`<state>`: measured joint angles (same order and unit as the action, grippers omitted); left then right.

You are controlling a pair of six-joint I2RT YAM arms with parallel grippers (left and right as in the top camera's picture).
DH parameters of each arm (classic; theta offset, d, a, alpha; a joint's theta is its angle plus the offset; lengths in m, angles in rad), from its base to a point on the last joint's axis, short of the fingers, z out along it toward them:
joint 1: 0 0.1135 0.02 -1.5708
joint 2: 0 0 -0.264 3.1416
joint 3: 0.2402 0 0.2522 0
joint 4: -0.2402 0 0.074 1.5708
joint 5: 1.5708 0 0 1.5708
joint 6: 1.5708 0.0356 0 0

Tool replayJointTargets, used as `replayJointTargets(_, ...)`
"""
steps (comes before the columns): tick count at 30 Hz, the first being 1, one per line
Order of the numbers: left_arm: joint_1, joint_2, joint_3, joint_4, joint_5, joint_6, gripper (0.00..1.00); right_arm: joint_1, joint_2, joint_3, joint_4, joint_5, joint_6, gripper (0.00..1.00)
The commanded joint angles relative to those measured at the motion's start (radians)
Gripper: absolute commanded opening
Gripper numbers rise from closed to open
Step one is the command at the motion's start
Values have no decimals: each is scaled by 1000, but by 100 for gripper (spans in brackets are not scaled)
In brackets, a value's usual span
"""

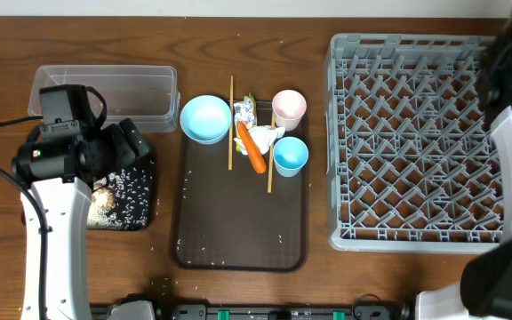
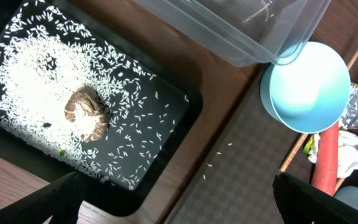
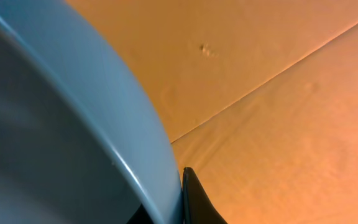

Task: Sort waste into correct bins and load items into the dishwasher rack
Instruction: 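Lift the large blue bowl with the right gripper and carry it right, then place the large blue bowl upright at the rack's right edge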

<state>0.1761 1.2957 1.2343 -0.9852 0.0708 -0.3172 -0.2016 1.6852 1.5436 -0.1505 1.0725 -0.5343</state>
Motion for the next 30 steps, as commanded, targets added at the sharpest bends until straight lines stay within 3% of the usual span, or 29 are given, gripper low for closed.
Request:
replayJointTargets(1, 4, -9, 13, -2, -12, 9, 98, -59, 55, 14, 44, -45, -2, 1)
replayJointTargets(15, 4, -9, 13, -2, -12, 9, 98, -163, 290, 14, 286, -59, -98, 1)
replayJointTargets(23, 4, -9, 13, -2, -12, 9, 98, -166, 330, 14, 381, -63, -119, 1)
replayJointTargets(30, 4, -9, 13, -2, -12, 9, 98, -159, 330, 14, 335, -92, -114, 1)
